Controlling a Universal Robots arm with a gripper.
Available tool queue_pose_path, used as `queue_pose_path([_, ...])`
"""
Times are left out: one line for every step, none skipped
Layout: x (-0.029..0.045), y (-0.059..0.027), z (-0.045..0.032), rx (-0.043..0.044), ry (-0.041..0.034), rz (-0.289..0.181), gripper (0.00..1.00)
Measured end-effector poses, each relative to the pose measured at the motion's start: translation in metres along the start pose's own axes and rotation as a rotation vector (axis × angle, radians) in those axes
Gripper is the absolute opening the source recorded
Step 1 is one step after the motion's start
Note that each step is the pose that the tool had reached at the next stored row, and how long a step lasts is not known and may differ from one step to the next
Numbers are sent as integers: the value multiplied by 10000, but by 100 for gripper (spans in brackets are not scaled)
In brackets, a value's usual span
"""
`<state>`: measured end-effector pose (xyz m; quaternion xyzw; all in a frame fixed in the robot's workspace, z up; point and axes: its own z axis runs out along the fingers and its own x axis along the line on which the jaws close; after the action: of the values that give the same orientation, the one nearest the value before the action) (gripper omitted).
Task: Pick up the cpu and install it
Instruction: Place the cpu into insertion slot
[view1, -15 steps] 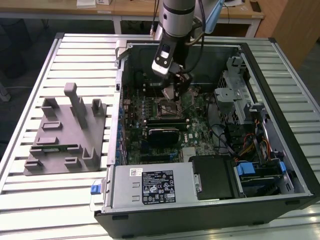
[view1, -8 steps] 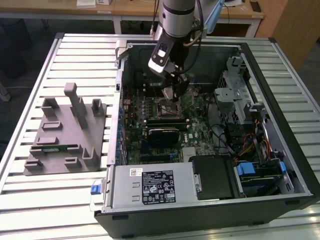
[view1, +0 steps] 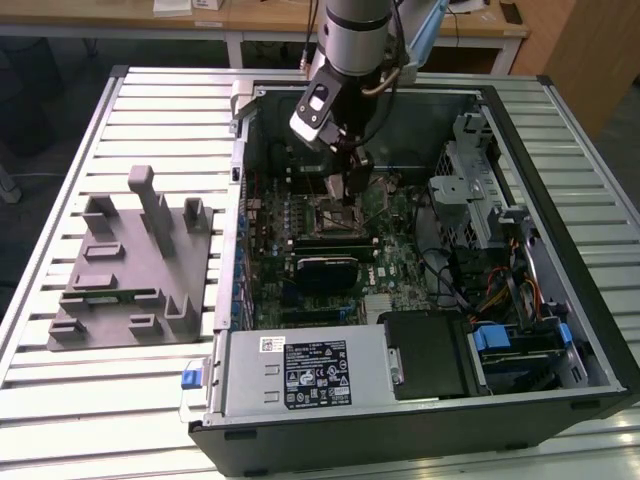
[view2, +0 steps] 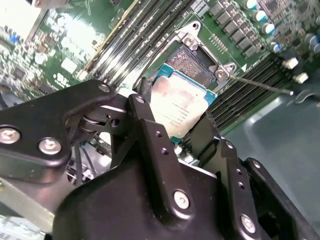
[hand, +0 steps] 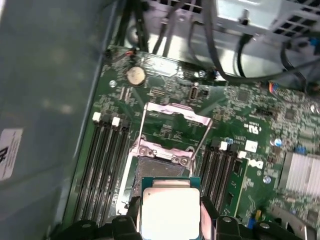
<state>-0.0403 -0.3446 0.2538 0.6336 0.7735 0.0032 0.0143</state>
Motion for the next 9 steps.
queue_pose_path([0,0,2,3,-4,179,55])
queue_pose_path([0,0,5,6,-8,360,55])
queue_pose_path([0,0,8,10,-12,538,55])
queue_pose_path([0,0,12,13,-17,714,55])
queue_pose_path([0,0,15,16,-22,910,55])
queue_pose_path([0,0,19,20,-26,1089,55])
queue_pose_path([0,-1,23,23,-30,1270,55])
queue_pose_path([0,-1,27,26,-34,1448,55])
queue_pose_path([0,-1,32,30,-39,1630,55])
